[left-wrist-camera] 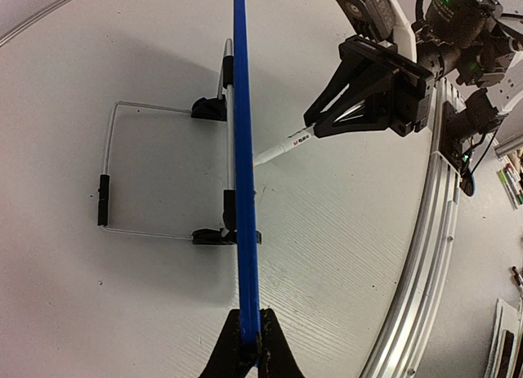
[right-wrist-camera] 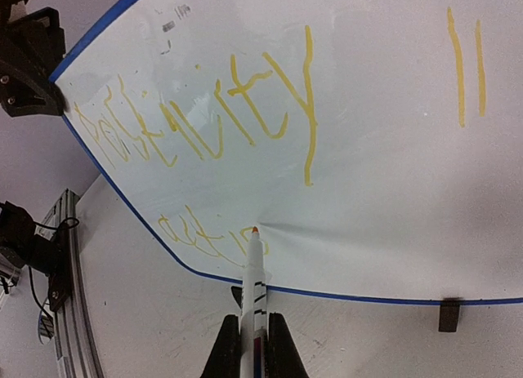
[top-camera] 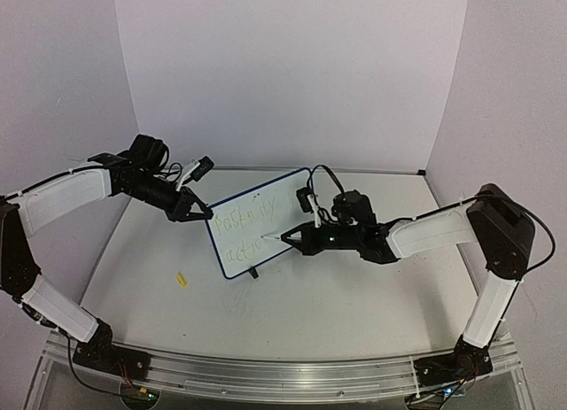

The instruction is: Write a sentence on the whiteboard

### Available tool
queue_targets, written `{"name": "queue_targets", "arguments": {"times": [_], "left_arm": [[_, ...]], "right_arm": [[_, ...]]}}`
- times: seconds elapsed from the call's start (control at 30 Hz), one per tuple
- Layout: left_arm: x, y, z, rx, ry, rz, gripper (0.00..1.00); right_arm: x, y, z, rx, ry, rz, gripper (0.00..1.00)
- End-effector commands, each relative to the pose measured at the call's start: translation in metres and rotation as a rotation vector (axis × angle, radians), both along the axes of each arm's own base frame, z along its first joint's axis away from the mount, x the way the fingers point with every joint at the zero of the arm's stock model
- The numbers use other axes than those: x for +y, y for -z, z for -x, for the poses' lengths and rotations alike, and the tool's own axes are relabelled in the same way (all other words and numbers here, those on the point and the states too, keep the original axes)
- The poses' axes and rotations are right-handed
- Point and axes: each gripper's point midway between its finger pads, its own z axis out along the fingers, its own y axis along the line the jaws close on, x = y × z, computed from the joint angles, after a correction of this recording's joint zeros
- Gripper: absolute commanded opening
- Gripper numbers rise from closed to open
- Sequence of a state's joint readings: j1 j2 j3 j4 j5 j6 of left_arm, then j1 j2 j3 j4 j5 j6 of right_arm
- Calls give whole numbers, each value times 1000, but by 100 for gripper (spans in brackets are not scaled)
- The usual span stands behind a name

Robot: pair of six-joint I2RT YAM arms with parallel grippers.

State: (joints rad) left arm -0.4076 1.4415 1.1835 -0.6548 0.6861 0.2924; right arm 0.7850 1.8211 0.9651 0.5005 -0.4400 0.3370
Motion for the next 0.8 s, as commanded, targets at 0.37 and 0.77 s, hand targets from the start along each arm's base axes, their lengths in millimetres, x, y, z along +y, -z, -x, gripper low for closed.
{"name": "queue_targets", "arguments": {"times": [0.37,0.77], "left_arm": [[-5,8,6,45,20,-21,0],[-5,7,6,43,18,-21,0]], "right_arm": [[5,-11,-19,-27,30,-23,0],[-7,29,-13,49,57,48,0]]}}
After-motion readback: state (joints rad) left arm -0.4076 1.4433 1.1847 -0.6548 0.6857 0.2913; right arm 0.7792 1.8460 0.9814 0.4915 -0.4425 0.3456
